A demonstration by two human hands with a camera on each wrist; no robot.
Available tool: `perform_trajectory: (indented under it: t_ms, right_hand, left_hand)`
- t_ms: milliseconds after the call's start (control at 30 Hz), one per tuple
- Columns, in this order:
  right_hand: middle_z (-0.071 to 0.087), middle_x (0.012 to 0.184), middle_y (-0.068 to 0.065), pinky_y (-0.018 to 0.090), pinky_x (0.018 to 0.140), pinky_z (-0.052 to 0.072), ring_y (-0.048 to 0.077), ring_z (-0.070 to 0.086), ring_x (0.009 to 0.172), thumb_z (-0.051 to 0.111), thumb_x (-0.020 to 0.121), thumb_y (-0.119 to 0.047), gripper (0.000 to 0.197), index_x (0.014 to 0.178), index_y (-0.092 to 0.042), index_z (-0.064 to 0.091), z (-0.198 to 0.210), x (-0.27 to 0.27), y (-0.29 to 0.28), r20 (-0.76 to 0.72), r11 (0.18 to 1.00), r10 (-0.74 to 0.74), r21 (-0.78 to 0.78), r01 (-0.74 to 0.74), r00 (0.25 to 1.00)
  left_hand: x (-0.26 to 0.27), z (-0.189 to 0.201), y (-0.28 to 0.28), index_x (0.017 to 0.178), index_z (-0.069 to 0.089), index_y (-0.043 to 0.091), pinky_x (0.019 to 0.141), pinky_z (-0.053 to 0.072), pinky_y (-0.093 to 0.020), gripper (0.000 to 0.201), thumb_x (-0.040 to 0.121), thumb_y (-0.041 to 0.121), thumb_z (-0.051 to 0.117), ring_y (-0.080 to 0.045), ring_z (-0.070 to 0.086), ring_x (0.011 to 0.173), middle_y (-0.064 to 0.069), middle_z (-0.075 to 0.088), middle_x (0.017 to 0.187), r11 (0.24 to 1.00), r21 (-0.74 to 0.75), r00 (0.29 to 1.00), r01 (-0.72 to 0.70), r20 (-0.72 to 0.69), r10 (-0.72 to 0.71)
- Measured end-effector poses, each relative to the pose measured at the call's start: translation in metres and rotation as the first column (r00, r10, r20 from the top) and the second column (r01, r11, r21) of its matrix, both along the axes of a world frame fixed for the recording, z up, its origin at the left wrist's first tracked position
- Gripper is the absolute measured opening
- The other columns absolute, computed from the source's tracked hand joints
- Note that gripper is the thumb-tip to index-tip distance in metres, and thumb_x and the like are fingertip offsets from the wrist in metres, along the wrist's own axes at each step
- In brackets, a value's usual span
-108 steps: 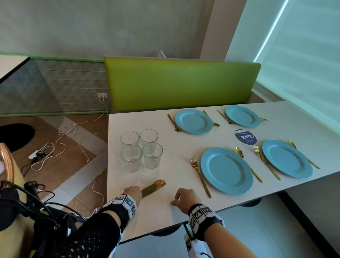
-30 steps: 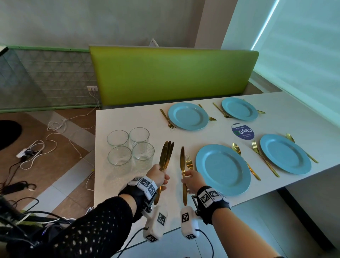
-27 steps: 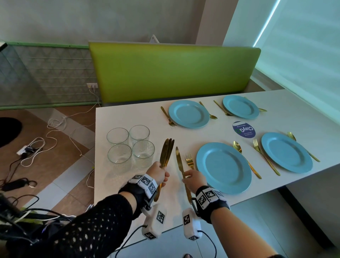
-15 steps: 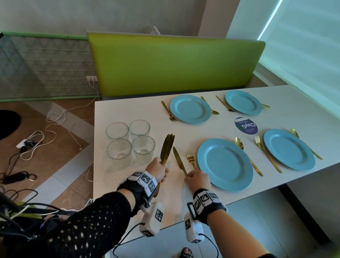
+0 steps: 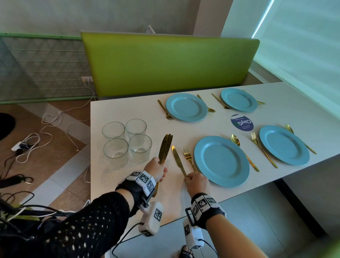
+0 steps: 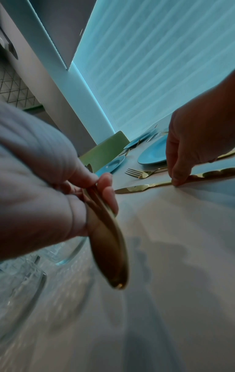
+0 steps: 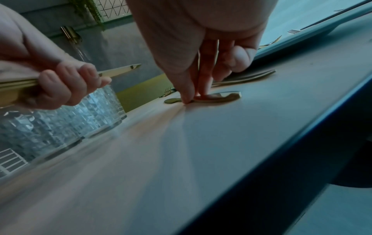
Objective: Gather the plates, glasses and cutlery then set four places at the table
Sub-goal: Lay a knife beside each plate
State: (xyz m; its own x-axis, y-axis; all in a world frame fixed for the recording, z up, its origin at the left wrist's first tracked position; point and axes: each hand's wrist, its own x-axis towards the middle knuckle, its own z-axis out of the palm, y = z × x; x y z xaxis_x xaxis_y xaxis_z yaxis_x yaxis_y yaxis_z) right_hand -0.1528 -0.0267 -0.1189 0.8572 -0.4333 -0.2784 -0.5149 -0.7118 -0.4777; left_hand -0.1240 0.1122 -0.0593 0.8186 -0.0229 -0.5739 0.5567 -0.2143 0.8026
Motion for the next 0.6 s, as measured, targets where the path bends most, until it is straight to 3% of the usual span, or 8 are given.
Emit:
perform_trajectory:
  t_ms: [200, 367, 600]
  right_hand:
    - [0.073, 0.092, 0.008, 0.028, 0.075, 0.053, 0.026, 0.065, 0.088, 0.059, 0.085, -0.017, 0.018, 0.088, -0.017, 0.077, 0.002, 0.010, -0.001, -0.011, 1.000, -0.018, 0.011, 0.018, 1.000]
    - [0.071, 0.097, 0.008, 0.027, 0.073, 0.050, 0.028, 0.065, 0.091, 0.058, 0.085, -0.020, 0.019, 0.093, -0.020, 0.076, 0.006, 0.016, -0.003, -0.031, 0.999, -0.042, 0.008, 0.042, 0.999]
    - [0.070, 0.101, 0.007, 0.029, 0.078, 0.051, 0.028, 0.065, 0.095, 0.057, 0.087, -0.021, 0.020, 0.096, -0.022, 0.075, 0.008, 0.018, -0.007, -0.048, 1.000, -0.030, -0.007, 0.030, 0.998]
  left_hand:
    - [0.002, -0.004, 0.002, 0.132, 0.038, 0.001, 0.041, 0.036, -0.016, 0.033, 0.100, 0.010, 0.036, -0.010, 0.043, 0.053, -0.001, 0.049, 0.070, 1.000, 0.001, 1.000, -0.006, -0.011, 0.006]
    - [0.002, -0.009, 0.003, 0.133, 0.038, 0.002, 0.046, 0.035, -0.020, 0.034, 0.100, 0.011, 0.036, -0.010, 0.042, 0.053, -0.001, 0.049, 0.070, 0.999, 0.009, 0.999, -0.031, -0.016, 0.031]
    - [0.006, -0.011, 0.005, 0.134, 0.035, 0.001, 0.036, 0.036, -0.014, 0.035, 0.101, 0.011, 0.035, -0.010, 0.042, 0.052, -0.001, 0.047, 0.069, 0.999, -0.023, 0.999, -0.025, -0.037, 0.024]
